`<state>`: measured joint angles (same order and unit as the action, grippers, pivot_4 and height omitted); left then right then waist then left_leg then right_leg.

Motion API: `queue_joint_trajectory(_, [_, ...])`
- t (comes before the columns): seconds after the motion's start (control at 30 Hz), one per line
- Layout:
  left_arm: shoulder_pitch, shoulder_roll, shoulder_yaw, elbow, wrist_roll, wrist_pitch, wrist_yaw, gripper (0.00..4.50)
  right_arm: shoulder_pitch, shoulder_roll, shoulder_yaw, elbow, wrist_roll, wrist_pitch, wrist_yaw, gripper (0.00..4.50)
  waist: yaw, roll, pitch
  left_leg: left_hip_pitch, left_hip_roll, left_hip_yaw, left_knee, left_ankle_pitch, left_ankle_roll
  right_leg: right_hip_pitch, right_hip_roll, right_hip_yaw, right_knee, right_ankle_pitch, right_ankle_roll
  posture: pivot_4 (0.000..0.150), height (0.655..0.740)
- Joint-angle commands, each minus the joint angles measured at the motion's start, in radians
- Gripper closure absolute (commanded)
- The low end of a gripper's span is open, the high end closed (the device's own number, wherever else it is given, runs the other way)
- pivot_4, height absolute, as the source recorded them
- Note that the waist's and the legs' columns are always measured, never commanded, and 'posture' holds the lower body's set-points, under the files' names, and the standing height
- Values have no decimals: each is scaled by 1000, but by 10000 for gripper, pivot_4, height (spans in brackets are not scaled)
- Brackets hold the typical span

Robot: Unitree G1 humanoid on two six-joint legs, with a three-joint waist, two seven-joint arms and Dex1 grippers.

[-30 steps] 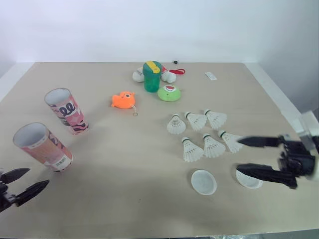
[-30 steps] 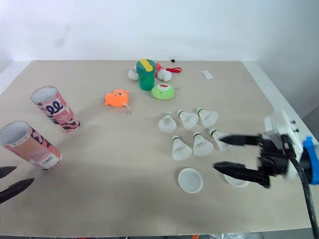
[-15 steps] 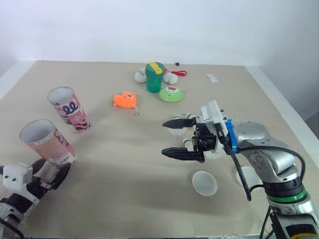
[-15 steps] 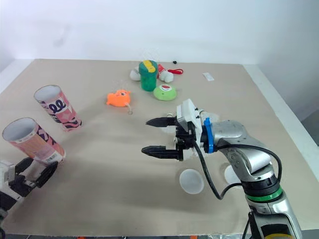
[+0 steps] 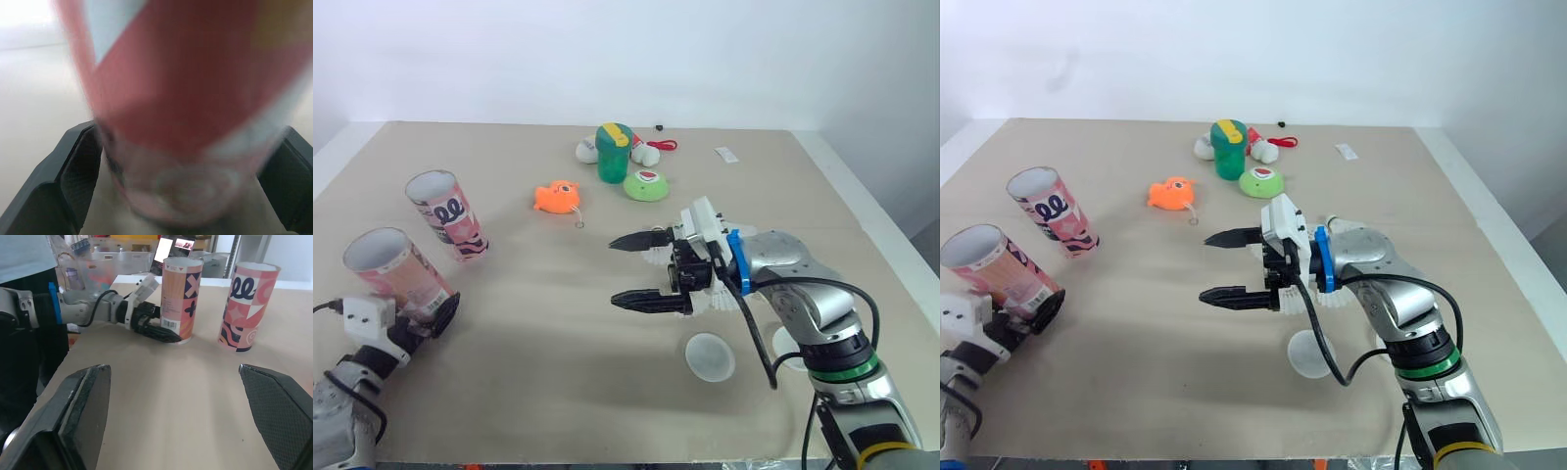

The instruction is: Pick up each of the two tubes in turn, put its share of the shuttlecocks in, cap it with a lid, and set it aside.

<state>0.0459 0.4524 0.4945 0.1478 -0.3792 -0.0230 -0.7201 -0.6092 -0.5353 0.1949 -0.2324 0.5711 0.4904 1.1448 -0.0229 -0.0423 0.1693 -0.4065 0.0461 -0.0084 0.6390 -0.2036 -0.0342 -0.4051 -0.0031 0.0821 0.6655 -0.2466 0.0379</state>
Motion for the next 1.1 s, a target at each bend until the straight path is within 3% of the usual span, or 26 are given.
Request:
queue_joint_trajectory(0.03, [-20, 8, -27, 34, 8, -17, 5, 0, -28, 15, -13, -4, -11, -20, -11, 434, -1, 0, 0, 0, 0, 0, 0, 0, 0, 0, 0, 0, 0, 0, 0, 1500, 7400])
queue_joint_trajectory(0.37, [-46, 10, -48, 71, 0, -33, -2, 0, -4, 44, -12, -12, -21, -18, -22, 434, 0, 5, -2, 0, 0, 1, 0, 0, 0, 0, 0, 0, 0, 0, 0, 1500, 7400])
queue_joint_trajectory(0.53, [-31, 16, -45, 65, -5, -33, -5, 12677, 10, 50, -18, -15, -21, -22, -29, 0, 0, 6, -3, 0, 1, 1, 0, 0, 0, -1, 0, 0, 0, -1, -1, 1500, 7400])
queue_joint_trajectory(0.77, [36, 40, -61, -99, -29, 1, -25, 12677, 122, 50, -83, -148, 47, 33, -124, 0, -1, 6, -3, -1, 1, 1, -2, -1, -1, -2, 0, 1, 0, -3, -1, 1500, 7400])
queue_joint_trajectory(0.87, [111, 100, -92, -260, -46, 64, -74, 12677, 217, 21, -144, -283, 109, 100, -206, 0, -1, 5, -3, -2, 1, 1, -2, -2, -4, -3, 0, 1, 0, -4, -2, 1500, 7400])
queue_joint_trajectory(0.97, [172, 262, -125, -437, -83, 183, -208, 12677, 388, -23, -229, -443, 138, 154, -317, 0, 1, 2, -2, -3, 1, 0, -3, -4, -6, -3, -1, 1, 0, -8, -1, 1500, 7400])
queue_joint_trajectory(1.1, [160, 424, -140, -487, -120, 290, -312, 12677, 527, -40, -257, -534, 111, 151, -409, 0, -1, 5, 0, -1, 1, 3, -4, -4, -7, -3, -2, 1, 0, -14, -5, 1500, 7400])
